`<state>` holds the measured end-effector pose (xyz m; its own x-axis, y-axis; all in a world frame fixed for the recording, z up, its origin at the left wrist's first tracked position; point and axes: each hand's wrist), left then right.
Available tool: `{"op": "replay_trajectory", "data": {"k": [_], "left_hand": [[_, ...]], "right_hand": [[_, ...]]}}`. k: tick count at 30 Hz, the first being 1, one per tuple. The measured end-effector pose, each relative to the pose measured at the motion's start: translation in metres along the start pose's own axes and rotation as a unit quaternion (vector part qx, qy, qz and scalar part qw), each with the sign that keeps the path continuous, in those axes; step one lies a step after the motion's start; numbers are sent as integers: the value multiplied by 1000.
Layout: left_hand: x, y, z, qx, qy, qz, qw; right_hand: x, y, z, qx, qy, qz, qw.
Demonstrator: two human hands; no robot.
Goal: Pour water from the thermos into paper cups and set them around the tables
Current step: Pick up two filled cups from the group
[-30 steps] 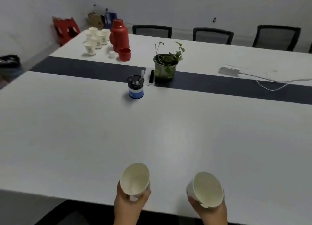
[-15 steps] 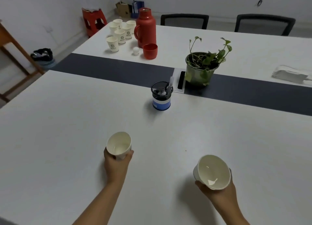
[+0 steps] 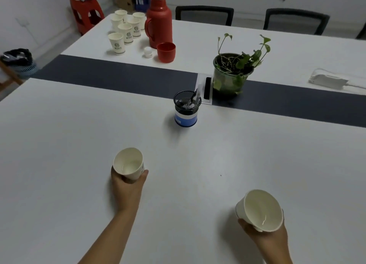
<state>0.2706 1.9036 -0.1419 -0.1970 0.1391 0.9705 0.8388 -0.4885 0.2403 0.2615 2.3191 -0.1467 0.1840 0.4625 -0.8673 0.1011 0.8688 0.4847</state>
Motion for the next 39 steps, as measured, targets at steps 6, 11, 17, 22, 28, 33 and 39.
{"op": "replay_trajectory", "data": {"k": [6,11,17,22,28,33,39], "left_hand": [[-19,-1,103,-12,27,-20,999],[-19,-66,200,-246,-131,-162,947],[6,-186,255,-381,-240,-221,865],[-2,-228,272,-352,-296,-355,814],[-2,-221,272,-325,-311,-400,799],[2,-217,272,-325,-299,-410,798],[-1,-212,270,-325,-297,-397,805]], "right_hand": [[2,24,10,65,-47,-45,996],[9,84,-17,96,-48,-63,992],[44,189,-71,139,-61,-74,986],[72,264,-126,177,-63,-81,979],[106,310,-183,206,-97,-111,967],[118,318,-214,209,-107,-138,962],[122,311,-234,203,-93,-154,962]]}}
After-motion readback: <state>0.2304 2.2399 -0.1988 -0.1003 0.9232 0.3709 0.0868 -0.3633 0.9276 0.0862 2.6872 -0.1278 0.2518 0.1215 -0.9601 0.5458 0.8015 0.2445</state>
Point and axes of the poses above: each hand's wrist, its own z-axis away from the middle knuckle, its own y-axis out of the back of the hand, x = y × z, and after that the axes turned 3 degrees about -y, right-handed
